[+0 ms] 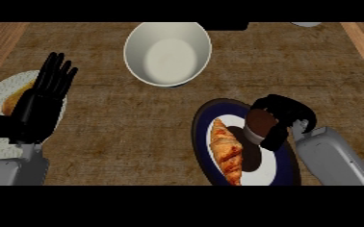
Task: Pick the cupcake from the plate and place it in the bowl
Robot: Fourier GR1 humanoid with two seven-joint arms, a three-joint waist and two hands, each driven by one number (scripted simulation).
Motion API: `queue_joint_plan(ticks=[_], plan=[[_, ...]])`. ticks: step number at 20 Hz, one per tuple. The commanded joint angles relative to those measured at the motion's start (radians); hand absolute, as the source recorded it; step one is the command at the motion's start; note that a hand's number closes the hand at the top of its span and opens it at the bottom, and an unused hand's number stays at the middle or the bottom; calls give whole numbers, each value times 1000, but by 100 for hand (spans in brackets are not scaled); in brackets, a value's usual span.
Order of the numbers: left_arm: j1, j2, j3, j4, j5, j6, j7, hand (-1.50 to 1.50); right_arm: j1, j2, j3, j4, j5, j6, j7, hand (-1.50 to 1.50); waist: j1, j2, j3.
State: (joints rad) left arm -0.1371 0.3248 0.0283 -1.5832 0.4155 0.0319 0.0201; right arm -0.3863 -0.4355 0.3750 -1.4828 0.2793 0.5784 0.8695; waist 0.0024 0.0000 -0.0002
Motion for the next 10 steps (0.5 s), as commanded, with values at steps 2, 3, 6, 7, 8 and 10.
queue_joint_plan(ticks=[2,3,6,7,8,10], plan=[[-2,-35,-18,24,-41,-6,-31,0,-4,-20,56,-3,79,83,-63,150,-2,1,0],[-23,-12,19,38,-10,-39,-15,0,-24,10,57,76,127,58,-92,150,2,1,0],[-9,-10,39,-24,-9,-21,39,0,-7,38,72,66,195,48,-132,150,2,0,0],[22,-41,20,-2,-32,-36,-2,0,2,10,42,42,206,71,-155,150,0,0,0],[38,-21,41,-54,1,-47,37,0,-89,30,7,89,183,117,-125,150,5,0,0],[3,-50,39,2,-52,-23,3,0,15,51,35,6,227,95,-136,150,-2,-1,0]])
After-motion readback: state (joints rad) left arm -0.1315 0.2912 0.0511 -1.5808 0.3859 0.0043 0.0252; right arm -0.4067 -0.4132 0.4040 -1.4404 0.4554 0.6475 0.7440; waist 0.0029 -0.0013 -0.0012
